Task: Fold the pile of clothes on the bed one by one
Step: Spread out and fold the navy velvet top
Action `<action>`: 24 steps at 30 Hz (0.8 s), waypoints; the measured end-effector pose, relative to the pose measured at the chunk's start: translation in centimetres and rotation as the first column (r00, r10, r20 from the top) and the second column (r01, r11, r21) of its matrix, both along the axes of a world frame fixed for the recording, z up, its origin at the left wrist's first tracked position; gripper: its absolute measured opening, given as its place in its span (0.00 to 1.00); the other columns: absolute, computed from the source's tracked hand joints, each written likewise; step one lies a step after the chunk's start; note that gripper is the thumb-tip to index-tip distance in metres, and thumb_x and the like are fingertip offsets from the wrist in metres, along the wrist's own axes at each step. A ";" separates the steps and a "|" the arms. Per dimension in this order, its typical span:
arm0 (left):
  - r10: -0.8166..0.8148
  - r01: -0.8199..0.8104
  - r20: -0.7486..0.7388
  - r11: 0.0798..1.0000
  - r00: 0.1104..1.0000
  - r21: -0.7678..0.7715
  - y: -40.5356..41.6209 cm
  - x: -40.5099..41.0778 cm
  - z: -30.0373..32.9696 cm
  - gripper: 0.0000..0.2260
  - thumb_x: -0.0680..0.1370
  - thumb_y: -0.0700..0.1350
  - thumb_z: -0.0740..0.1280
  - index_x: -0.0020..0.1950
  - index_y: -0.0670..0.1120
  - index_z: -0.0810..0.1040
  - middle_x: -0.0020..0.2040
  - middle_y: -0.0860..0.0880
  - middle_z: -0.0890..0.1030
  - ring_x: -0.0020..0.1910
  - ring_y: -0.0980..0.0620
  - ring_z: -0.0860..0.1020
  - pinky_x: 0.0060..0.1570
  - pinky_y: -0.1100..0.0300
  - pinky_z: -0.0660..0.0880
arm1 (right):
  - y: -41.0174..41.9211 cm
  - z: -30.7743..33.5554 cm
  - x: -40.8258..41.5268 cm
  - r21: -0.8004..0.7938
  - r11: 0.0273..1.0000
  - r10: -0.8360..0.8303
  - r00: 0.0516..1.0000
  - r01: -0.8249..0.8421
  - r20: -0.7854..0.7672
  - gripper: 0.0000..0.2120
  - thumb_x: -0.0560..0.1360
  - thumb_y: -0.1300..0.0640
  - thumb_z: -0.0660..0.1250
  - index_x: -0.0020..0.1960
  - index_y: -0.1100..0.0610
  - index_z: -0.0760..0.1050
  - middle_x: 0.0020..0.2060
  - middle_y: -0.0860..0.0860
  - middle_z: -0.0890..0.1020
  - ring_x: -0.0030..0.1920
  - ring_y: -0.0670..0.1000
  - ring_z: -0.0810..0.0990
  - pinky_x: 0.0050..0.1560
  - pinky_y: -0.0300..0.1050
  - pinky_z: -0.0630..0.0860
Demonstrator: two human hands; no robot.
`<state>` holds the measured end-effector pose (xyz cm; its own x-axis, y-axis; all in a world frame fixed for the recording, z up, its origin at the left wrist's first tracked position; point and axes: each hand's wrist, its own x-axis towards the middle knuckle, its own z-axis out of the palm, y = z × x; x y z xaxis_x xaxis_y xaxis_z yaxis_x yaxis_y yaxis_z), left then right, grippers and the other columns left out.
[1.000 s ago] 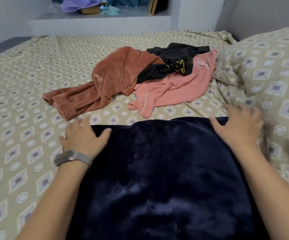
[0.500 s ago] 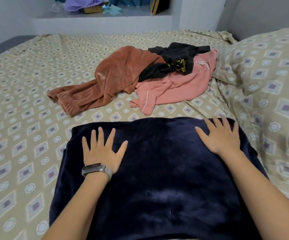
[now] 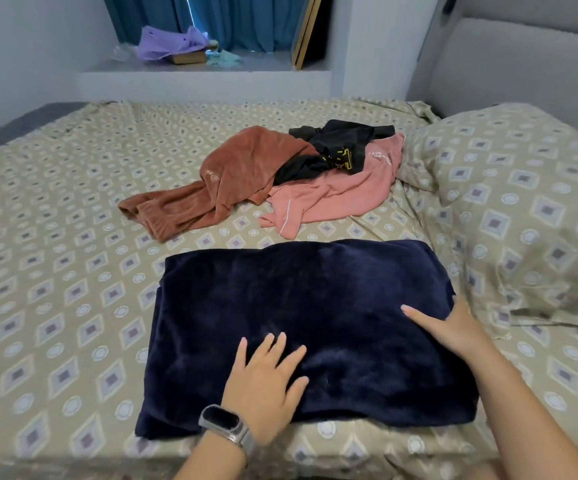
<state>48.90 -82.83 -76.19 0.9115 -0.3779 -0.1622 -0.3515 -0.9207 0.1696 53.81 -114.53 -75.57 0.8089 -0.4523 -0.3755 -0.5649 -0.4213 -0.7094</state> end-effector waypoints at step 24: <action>0.602 -0.522 -0.300 0.233 0.740 -0.821 9.6 -4.3 3.1 0.10 0.76 0.39 0.69 0.46 0.55 0.82 0.43 0.60 0.84 0.44 0.62 0.81 0.51 0.66 0.76 | 13.6 10.6 -2.0 0.164 0.970 0.035 0.771 -0.179 0.636 0.14 0.69 0.60 0.77 0.53 0.53 0.78 0.48 0.48 0.82 0.47 0.48 0.80 0.49 0.45 0.75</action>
<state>44.60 -73.27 -73.07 0.9406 0.3368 -0.0420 0.1482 -0.2961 0.9436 51.78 -100.90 -64.98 0.9342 -0.3206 0.1567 0.0731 -0.2579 -0.9634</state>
